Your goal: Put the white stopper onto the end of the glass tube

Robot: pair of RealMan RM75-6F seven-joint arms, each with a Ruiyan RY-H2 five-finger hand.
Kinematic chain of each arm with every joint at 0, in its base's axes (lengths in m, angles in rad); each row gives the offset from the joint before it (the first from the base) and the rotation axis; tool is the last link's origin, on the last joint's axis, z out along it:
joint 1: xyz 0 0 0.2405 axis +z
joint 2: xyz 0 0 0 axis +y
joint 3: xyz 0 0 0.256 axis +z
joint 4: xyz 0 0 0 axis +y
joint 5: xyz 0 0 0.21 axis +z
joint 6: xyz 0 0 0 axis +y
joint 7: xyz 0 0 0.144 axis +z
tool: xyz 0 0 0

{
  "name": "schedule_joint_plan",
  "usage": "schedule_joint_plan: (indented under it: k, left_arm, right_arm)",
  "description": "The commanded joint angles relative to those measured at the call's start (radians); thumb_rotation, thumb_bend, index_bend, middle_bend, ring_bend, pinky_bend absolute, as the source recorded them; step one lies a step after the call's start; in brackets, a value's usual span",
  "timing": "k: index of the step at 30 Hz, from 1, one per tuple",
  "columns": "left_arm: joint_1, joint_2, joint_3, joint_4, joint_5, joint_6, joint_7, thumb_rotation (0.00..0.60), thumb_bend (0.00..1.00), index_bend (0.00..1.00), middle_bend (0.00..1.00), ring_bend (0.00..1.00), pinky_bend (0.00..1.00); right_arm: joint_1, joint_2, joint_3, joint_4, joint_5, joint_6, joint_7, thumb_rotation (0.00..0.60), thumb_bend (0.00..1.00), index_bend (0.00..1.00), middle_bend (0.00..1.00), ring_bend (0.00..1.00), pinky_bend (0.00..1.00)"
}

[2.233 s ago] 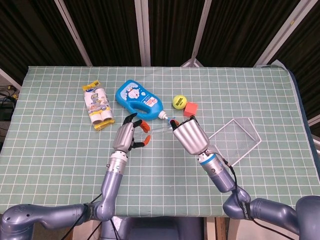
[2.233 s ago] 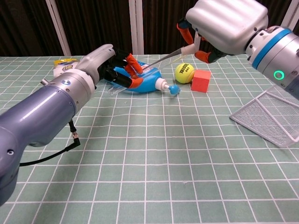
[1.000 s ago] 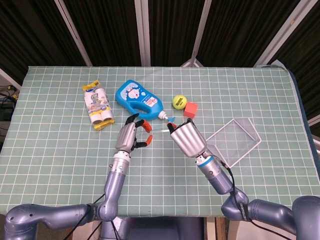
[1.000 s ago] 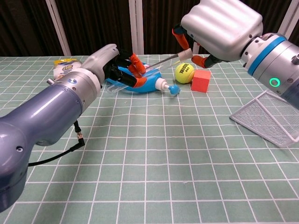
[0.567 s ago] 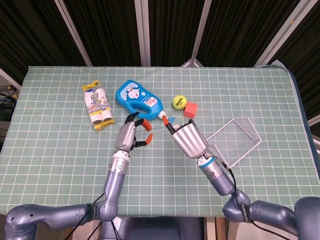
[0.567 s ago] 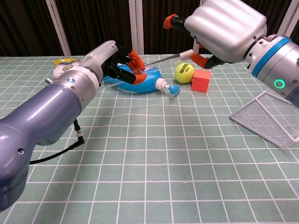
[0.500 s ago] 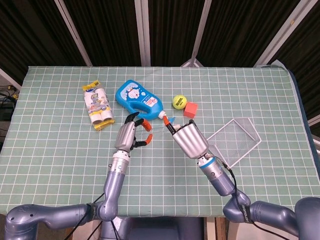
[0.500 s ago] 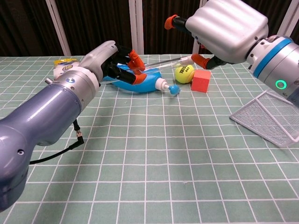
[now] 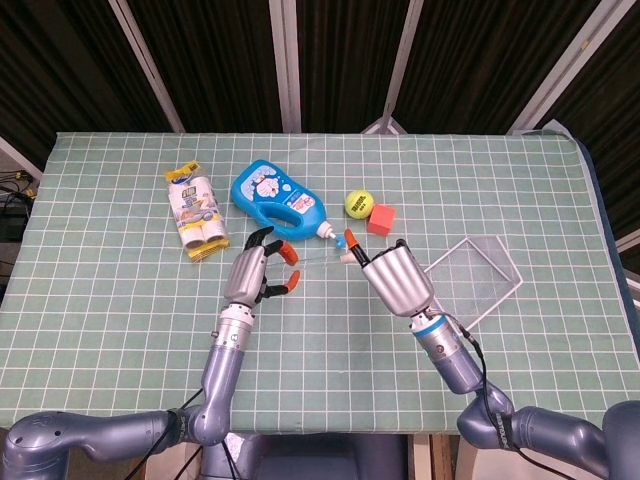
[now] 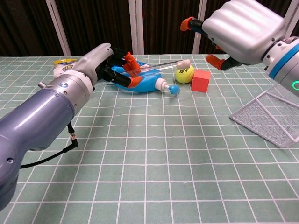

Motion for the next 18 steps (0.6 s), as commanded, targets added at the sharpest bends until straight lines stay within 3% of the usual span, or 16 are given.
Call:
schedule_joint_plan:
  k: [1,18]
  left_arm:
    - [0.007,0.007,0.011,-0.003,0.009,0.001,-0.001,0.6,0.76,0.53,0.5,0.09,0.0]
    - [0.073,0.02,0.142,0.052,0.049,-0.026,0.002,0.6,0.76,0.53,0.5,0.09,0.0]
  right_arm:
    - [-0.005,0.007,0.005,0.006,0.006,0.005,-0.001,0.6,0.44,0.19,0.97,1.0,0.91]
    - [-0.01,0.03,0.055,-0.014,0.036,0.034,0.002,0.6,0.44,0.18,0.97,1.0,0.91]
